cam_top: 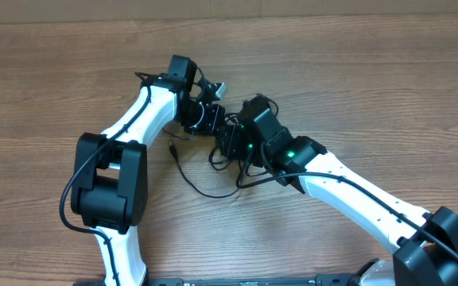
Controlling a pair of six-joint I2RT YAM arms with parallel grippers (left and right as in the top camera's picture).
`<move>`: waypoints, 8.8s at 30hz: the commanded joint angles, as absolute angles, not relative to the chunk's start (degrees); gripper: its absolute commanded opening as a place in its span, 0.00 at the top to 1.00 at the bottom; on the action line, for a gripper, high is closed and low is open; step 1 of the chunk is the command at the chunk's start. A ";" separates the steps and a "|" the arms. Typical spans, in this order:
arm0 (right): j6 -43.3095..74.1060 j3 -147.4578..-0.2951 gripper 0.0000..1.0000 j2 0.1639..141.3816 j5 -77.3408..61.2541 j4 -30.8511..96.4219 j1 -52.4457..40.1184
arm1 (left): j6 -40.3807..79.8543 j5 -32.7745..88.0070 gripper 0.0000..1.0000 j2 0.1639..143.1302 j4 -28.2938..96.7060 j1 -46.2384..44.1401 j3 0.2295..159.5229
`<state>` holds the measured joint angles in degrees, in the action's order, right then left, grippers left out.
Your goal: Untangle cables
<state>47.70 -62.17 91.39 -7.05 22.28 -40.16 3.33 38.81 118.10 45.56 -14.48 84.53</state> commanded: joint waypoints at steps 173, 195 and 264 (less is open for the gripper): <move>55.75 -59.94 0.69 95.29 -20.12 28.69 -13.67 | -48.25 62.92 0.96 116.11 59.79 -14.26 86.06; 49.47 -60.34 0.96 94.28 -19.11 28.73 -15.16 | -48.21 63.07 0.96 116.11 59.77 -14.26 86.06; 63.24 -60.12 0.96 92.27 -15.51 32.67 -18.63 | -47.35 63.05 0.96 116.11 59.75 -14.26 86.06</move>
<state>63.22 -59.88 93.47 -14.87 33.01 -18.57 -46.94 60.86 117.86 59.64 -14.26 84.79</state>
